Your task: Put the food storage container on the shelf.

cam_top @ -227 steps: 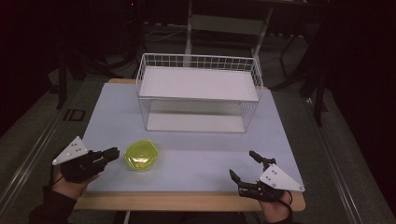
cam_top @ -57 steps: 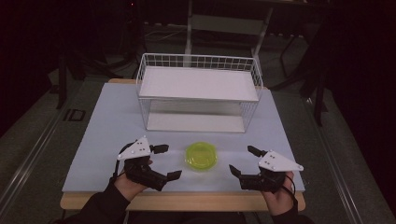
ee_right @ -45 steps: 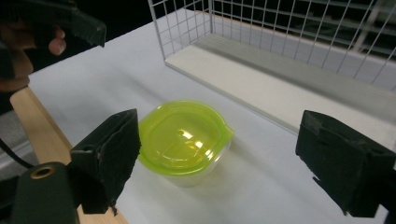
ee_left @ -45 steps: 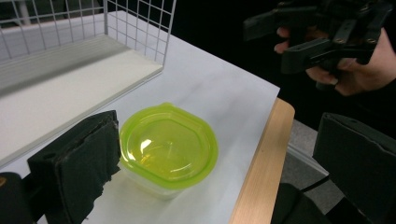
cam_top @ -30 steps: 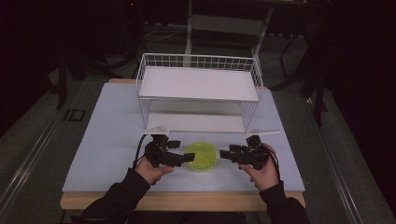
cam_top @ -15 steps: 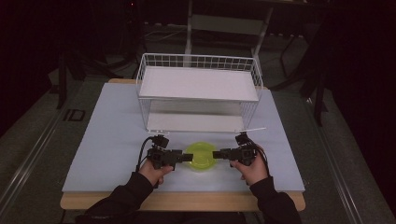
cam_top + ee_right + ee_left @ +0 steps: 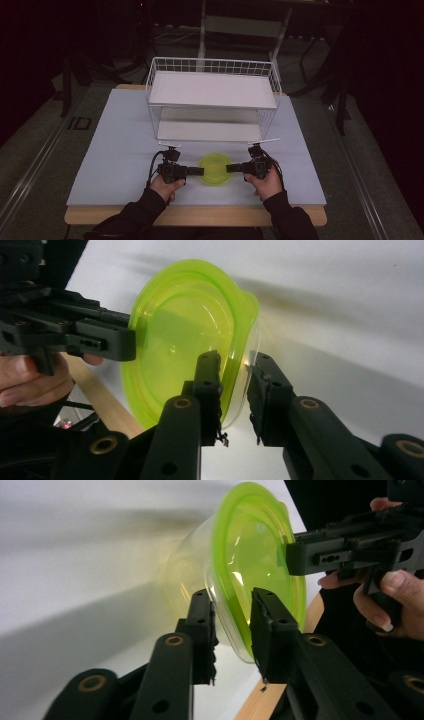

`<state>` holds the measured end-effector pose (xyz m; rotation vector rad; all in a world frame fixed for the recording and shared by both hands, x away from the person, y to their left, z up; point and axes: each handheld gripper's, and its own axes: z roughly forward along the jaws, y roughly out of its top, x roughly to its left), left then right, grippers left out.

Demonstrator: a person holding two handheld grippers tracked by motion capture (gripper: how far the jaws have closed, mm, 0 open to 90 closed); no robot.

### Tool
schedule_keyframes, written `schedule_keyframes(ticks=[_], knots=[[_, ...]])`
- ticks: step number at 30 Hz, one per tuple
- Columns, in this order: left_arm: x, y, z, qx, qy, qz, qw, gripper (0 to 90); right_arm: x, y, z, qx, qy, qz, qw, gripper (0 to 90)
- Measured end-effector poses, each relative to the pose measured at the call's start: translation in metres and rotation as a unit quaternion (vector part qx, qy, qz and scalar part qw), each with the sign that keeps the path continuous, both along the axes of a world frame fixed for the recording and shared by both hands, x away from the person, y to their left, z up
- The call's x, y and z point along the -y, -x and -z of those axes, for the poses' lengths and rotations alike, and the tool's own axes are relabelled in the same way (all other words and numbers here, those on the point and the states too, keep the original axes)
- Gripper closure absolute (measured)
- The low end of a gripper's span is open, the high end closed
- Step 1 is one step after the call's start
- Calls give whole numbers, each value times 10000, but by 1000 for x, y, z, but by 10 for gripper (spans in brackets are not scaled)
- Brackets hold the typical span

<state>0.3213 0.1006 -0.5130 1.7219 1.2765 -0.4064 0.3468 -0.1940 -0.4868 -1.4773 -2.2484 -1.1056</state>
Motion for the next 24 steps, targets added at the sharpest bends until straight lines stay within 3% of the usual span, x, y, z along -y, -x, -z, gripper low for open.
schedule_keyframes(ticks=[3, 4, 7, 12, 19, 24], knots=[[0, 4, -4, 129, -79, -59, 9999, 806, 0, 4, -4, 112, -30, -12, 9999, 802], [0, 5, -6, 139, -79, -65, 9999, 809, -2, 6, -6, 230, 65, -23, 9997, 803], [-1, 7, -13, 290, 35, -128, 9995, 815, -2, 10, -13, 401, 38, -21, 9992, 804], [-2, 10, -31, 546, 67, -167, 9983, 817, -1, 14, -30, 690, -21, 0, 9976, 804], [-6, 11, -54, 746, 98, -121, 9971, 818, -3, 18, -54, 965, -26, -22, 9953, 805], [-10, 10, -81, 1033, -6, -102, 9946, 818, -7, 20, -77, 1216, -87, -22, 9925, 805]])
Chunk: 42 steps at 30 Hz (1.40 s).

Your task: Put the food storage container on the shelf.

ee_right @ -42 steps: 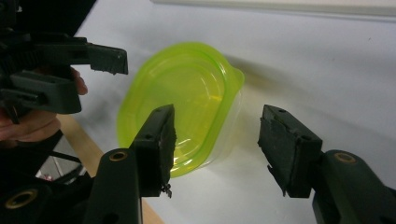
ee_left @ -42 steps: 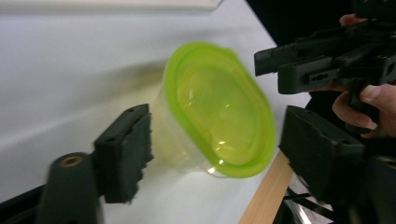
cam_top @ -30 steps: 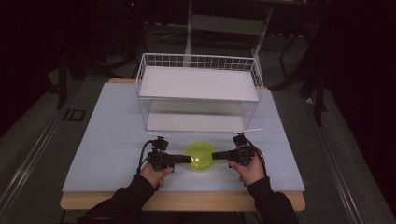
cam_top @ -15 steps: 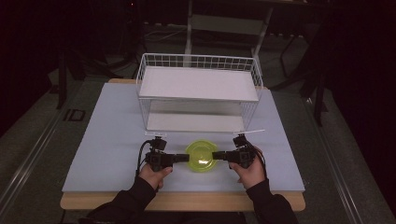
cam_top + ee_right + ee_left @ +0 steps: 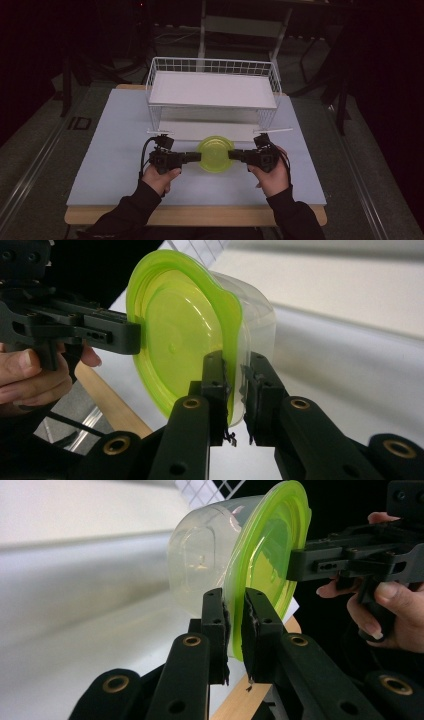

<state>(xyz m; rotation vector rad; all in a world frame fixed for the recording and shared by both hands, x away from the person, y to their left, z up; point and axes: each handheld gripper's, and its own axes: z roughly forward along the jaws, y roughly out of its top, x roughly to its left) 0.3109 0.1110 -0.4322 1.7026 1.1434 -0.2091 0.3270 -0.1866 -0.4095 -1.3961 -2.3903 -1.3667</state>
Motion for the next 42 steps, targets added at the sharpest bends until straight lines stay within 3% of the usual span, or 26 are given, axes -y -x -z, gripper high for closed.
schedule_keyframes(ticks=[10, 20, 26, 34, 38, 39, 42], knots=[[-8, -7, -40, 395, -48, 13, 9992, 817, -8, -2, -39, 344, -12, 35, 9994, 806], [-11, -21, -75, 498, 28, -55, 9987, 817, -12, -15, -78, 575, -110, 128, 9982, 806], [-11, -33, -103, 670, 29, -171, 9976, 816, -13, -25, -100, 688, -193, 197, 9972, 806], [-10, -50, -122, 641, -3, -329, 9974, 815, -16, -46, -122, 685, -215, 317, 9969, 805], [-9, -62, -132, 659, -83, -389, 9970, 810, -16, -54, -129, 687, -237, 373, 9967, 805], [-7, -68, -136, 688, -212, -451, 9964, 809, -17, -60, -132, 697, -228, 423, 9964, 805], [-6, -79, -138, 582, -254, -534, 9965, 807, -19, -68, -134, 653, -193, 501, 9964, 805]])
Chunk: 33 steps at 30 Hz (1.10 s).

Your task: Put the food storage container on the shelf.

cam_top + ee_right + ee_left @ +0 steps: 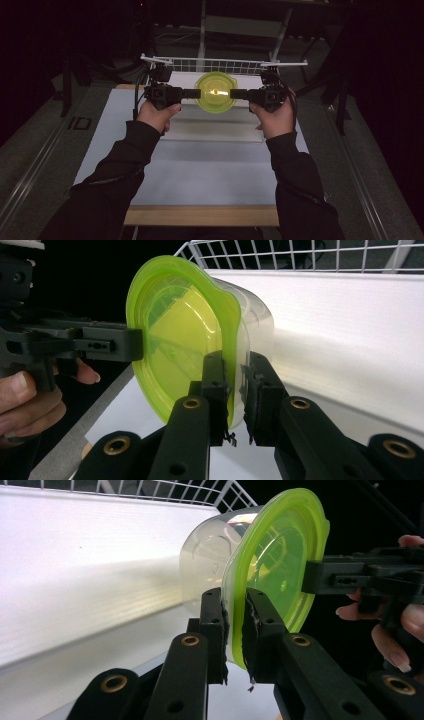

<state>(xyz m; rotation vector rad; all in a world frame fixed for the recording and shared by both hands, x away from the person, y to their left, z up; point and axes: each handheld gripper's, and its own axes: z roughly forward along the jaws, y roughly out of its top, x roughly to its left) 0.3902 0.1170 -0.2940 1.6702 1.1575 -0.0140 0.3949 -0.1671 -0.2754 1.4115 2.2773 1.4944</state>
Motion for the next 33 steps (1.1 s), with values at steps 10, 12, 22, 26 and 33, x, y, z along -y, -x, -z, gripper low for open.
schedule_keyframes(ticks=[10, 12, 22, 26, 33], knots=[[1, -21, 2, -183, -131, -98, 9997, 791, 0, -32, 8, -516, -232, 46, 9984, 805], [2, -28, 4, -279, -132, -110, 9995, 791, 1, -38, 11, -669, -285, 73, 9973, 805], [7, -43, 8, -410, -188, -155, 9989, 781, 6, -59, 17, -1125, -397, 111, 9928, 805], [9, -48, 14, -467, -204, -161, 9986, 778, 7, -65, 23, -1187, -376, 136, 9921, 804], [7, -56, 20, -478, -75, -276, 9984, 753, 4, -72, 23, -1169, -284, 195, 9925, 797]])
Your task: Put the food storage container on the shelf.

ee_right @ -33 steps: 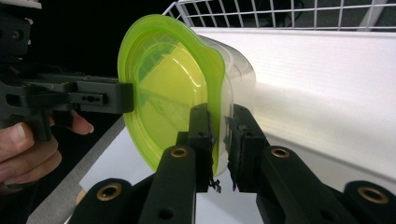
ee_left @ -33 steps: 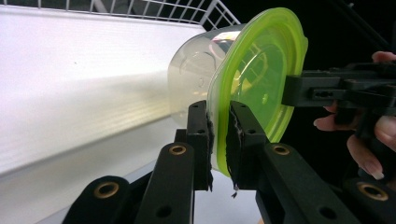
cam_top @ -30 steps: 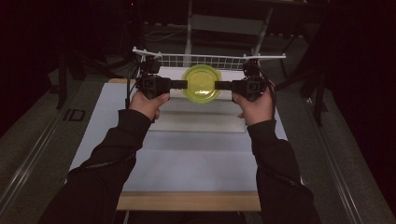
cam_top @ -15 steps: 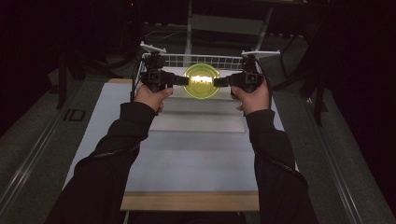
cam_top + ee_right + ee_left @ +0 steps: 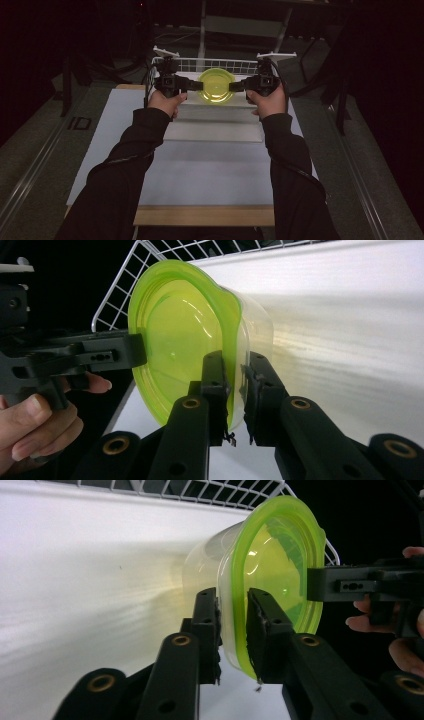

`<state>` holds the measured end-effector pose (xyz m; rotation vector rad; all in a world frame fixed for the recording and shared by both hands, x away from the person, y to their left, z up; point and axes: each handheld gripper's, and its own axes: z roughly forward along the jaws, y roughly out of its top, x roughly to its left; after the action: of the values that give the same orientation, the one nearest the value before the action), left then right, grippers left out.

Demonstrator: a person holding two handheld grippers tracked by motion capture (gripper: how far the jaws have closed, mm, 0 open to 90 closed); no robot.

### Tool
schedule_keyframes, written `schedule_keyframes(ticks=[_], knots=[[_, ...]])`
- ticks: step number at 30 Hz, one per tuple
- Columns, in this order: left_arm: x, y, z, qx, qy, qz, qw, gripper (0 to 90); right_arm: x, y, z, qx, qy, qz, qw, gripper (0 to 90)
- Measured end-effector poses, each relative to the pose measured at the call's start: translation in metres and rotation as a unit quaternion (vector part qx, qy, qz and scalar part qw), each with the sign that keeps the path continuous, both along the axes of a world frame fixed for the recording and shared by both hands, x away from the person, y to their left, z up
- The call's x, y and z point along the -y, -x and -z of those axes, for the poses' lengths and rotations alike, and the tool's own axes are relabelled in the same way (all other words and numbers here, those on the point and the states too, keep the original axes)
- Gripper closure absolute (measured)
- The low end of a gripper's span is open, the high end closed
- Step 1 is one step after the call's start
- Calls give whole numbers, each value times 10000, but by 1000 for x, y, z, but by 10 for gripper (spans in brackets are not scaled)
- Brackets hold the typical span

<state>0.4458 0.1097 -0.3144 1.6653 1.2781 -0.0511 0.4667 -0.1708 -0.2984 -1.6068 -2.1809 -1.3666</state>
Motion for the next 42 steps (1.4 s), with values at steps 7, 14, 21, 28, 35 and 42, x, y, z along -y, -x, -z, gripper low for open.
schedule_keyframes(ticks=[7, 14, 21, 28, 35, 42], knots=[[3, -6, -1, 60, -53, -123, 9999, 643, -3, -6, -2, 91, 189, 135, 9997, 713], [6, -10, 2, 140, -125, -190, 9996, 556, -4, -13, 0, 206, 429, 218, 9986, 579], [-5, -4, -3, 451, -86, -345, 9984, 494, -2, -5, -10, 691, 574, 237, 9957, 491], [-20, 23, -8, 914, -252, -232, 9952, 493, -2, 24, -16, 1267, 730, 38, 9892, 474], [-37, 55, 9, 1226, -321, -118, 9919, 460, -6, 52, -2, 1527, 811, -221, 9847, 538], [-45, 80, 39, 1472, 110, 276, 9887, 360, -21, 74, 14, 1896, 952, -498, 9760, 797]])
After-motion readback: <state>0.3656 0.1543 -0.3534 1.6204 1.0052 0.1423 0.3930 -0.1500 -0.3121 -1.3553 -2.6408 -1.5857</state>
